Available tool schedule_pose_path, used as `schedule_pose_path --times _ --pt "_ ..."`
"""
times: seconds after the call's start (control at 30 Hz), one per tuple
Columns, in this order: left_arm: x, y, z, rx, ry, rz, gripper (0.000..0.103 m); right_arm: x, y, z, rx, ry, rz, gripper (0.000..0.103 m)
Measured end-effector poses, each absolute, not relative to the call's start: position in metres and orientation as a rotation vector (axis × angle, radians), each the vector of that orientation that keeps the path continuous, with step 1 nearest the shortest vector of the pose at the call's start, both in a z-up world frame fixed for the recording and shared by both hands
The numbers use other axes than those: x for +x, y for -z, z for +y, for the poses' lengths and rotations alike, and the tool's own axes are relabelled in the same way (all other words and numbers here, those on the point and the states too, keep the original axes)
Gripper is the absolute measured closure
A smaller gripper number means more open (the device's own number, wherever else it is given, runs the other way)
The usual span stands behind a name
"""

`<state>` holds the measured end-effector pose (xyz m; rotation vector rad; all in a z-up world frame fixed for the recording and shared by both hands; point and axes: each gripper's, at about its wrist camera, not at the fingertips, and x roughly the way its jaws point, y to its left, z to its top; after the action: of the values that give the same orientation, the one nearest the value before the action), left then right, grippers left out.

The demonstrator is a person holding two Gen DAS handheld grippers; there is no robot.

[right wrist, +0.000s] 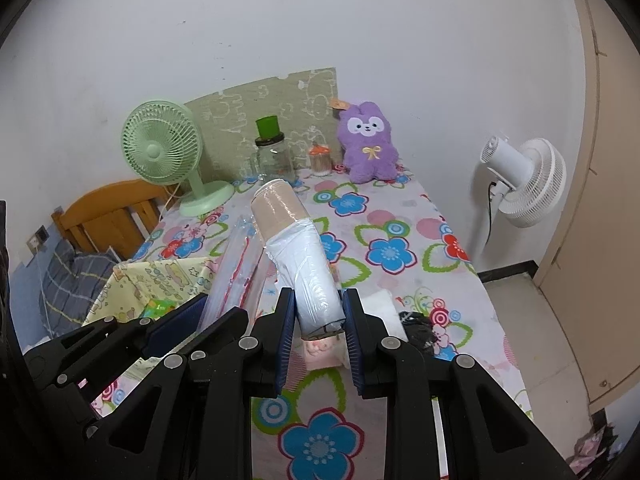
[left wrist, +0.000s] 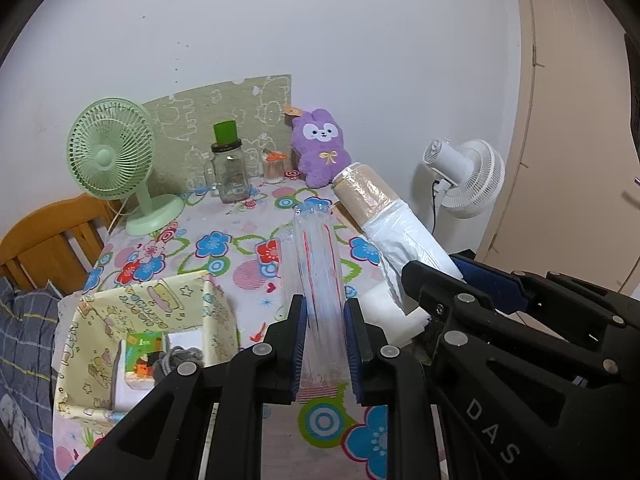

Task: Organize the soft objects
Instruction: 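Carry the straw pack and rolled cloth with both tools over the fabric box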

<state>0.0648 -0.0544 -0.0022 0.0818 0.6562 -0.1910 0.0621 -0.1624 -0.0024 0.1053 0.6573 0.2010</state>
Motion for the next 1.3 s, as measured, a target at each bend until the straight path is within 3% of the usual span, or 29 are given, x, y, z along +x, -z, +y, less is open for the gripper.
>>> schedule_pose_path --times 1.3 --pt "0.084 0.016 0.062 0.026 0.029 0.699 0.085 0.100 0.015 -0.037 0.023 -0.398 0.713 0.076"
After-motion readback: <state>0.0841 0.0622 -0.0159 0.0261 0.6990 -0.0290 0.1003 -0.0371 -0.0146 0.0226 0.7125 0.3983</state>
